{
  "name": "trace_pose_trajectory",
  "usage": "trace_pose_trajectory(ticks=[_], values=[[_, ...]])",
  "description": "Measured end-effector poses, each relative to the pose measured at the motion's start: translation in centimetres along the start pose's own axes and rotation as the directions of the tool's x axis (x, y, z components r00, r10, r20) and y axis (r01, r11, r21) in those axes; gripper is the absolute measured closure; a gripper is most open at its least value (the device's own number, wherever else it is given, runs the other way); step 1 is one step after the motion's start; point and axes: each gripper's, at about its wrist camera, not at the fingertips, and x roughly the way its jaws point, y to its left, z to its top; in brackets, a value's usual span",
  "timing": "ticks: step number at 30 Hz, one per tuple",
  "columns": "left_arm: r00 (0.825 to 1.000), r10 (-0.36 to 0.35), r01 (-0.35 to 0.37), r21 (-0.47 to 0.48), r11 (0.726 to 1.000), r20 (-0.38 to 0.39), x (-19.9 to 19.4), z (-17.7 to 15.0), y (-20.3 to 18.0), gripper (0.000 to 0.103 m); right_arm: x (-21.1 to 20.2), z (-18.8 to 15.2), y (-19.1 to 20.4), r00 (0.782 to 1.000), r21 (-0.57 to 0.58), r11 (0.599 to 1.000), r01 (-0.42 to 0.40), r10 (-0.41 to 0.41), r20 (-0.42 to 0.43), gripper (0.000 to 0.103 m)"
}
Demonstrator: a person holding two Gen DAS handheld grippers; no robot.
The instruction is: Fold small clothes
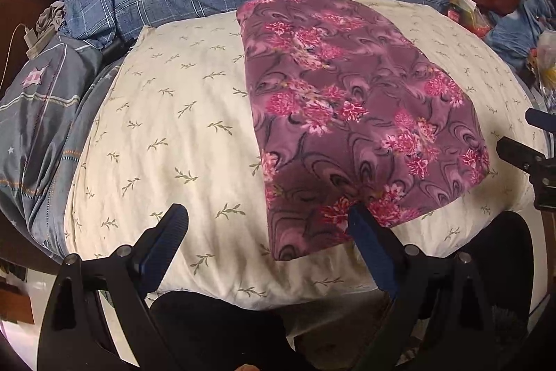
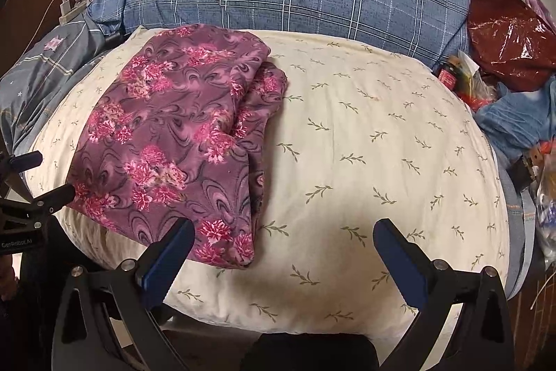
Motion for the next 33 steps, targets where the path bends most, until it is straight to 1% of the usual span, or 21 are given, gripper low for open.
trace_pose_trajectory(ticks=[8, 12, 16, 21, 29, 33], values=[[1.000, -0.002, 0.002, 0.000, 1.000, -0.008, -0.1, 0.0, -0.2, 0.009, 0.1, 0.1, -0.1, 1.000, 0.000, 1.000, 0.010, -0.010, -0.002, 0.000], [1.000, -0.007, 0.007, 0.005, 1.000, -0.005, -0.3, 0.0, -0.5, 0.009, 0.3, 0.0, 0.0, 0.999, 0.001, 1.000, 0.022, -0.022, -0.028, 0.000], [1.000, -0.005, 0.005, 0.018, 1.000, -0.005, -0.3, -0.1, -0.7, 0.009, -0.2, -0.1, 0.4, 1.000, -0.015, 1.000, 0.016, -0.016, 0.001, 0.000], [1.000, -0.004, 0.005, 0.011, 1.000, -0.010, -0.3, -0.2, -0.9, 0.009, -1.1, 0.0, 0.5, 0.999, -0.025, 1.000, 0.019, -0.017, 0.046, 0.000], [1.000, -0.005, 0.005, 0.033, 0.999, 0.004, -0.6, -0.3, -1.3, 0.009, -0.8, -0.1, -0.3, 1.000, 0.015, 1.000, -0.002, 0.002, 0.023, 0.000], [1.000, -0.008, 0.008, 0.039, 0.999, 0.001, -0.6, -0.4, -1.6, 0.009, -0.9, -0.2, -0.4, 1.000, 0.023, 1.000, -0.005, 0.004, 0.025, 0.000]])
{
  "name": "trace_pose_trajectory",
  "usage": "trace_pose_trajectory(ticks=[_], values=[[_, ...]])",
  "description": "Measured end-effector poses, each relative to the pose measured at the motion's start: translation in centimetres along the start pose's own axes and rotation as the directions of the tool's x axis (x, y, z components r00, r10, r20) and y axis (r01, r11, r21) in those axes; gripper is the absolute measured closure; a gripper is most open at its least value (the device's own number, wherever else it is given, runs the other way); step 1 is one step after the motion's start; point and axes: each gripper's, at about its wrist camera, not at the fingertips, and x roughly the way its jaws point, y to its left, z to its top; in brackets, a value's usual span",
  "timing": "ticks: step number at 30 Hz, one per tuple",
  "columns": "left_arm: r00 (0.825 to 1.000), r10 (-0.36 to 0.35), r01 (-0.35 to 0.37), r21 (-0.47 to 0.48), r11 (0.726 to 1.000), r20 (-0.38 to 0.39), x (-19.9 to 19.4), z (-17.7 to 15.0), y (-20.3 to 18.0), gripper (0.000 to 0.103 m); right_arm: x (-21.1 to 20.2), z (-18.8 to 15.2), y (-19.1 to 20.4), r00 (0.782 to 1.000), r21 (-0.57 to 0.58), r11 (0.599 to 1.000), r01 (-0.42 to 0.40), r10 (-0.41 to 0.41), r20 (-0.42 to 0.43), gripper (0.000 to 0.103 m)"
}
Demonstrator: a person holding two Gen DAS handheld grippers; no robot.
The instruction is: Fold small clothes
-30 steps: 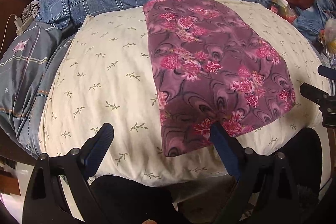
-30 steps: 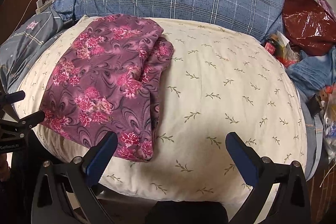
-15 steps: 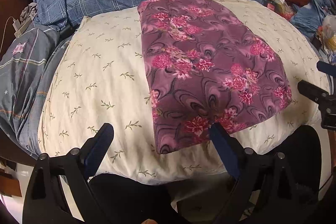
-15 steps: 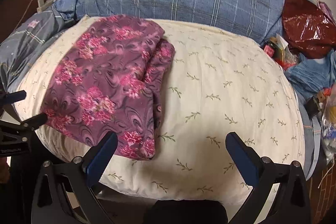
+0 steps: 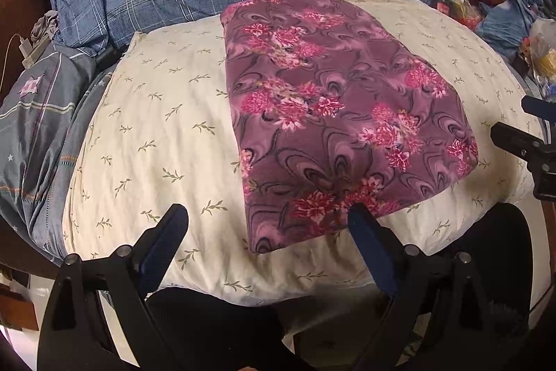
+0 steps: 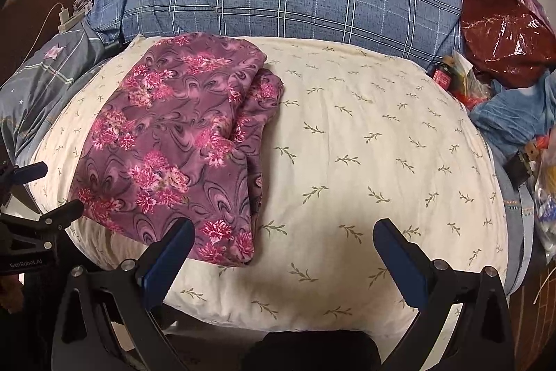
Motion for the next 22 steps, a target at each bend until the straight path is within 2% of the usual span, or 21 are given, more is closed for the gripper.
trace_pose_trajectory(ticks=[13, 18, 22], values=[[1.000, -0.007, 0.007, 0.016, 1.000, 0.000, -0.1, -0.1, -0.7, 0.009, 0.0, -0.2, -0.2, 1.000, -0.002, 1.000, 0.008, -0.008, -0.007, 0.000], [0.999, -0.009, 0.008, 0.033, 0.999, 0.037, -0.7, -0.2, -1.2, 0.009, 0.0, -0.2, -0.4, 1.000, 0.003, 1.000, 0.012, -0.012, -0.007, 0.000], [0.999, -0.014, 0.013, 0.046, 0.999, 0.032, -0.8, -0.1, -1.5, 0.009, 0.0, -0.1, -0.5, 1.000, -0.010, 1.000, 0.024, -0.024, -0.007, 0.000]])
